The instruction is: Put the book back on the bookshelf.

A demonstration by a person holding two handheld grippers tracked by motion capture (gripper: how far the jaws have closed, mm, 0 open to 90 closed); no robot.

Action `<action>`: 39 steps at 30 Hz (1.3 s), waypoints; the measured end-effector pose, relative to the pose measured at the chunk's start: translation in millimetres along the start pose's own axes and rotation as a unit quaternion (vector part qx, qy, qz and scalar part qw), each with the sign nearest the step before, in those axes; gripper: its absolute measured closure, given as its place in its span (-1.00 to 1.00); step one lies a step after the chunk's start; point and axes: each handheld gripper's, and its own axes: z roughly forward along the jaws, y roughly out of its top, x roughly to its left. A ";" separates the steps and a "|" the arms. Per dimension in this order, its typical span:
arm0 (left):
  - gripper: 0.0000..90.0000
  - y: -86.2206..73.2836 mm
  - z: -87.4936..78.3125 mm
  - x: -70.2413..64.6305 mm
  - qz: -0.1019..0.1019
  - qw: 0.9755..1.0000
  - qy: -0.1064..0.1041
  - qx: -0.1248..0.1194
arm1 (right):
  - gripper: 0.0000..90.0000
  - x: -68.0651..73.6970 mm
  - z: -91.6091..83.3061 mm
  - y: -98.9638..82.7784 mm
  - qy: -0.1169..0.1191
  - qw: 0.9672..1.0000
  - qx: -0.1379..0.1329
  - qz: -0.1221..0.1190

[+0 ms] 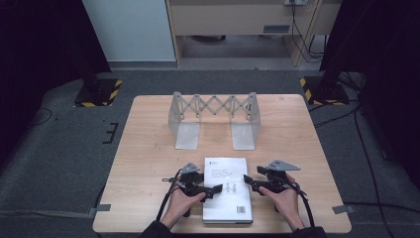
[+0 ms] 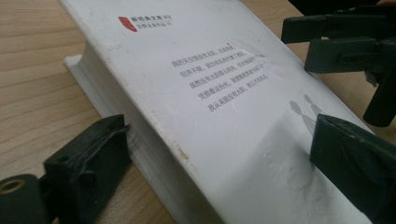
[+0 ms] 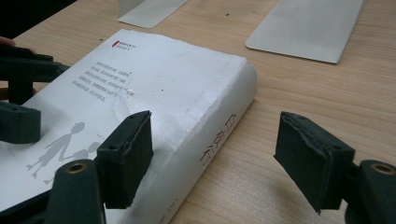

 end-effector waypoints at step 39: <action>-0.26 4.9 -27.5 -17.1 0.041 0.995 0.032 -0.081 | -0.39 -2.8 -7.0 4.1 -0.004 1.000 -0.026 0.009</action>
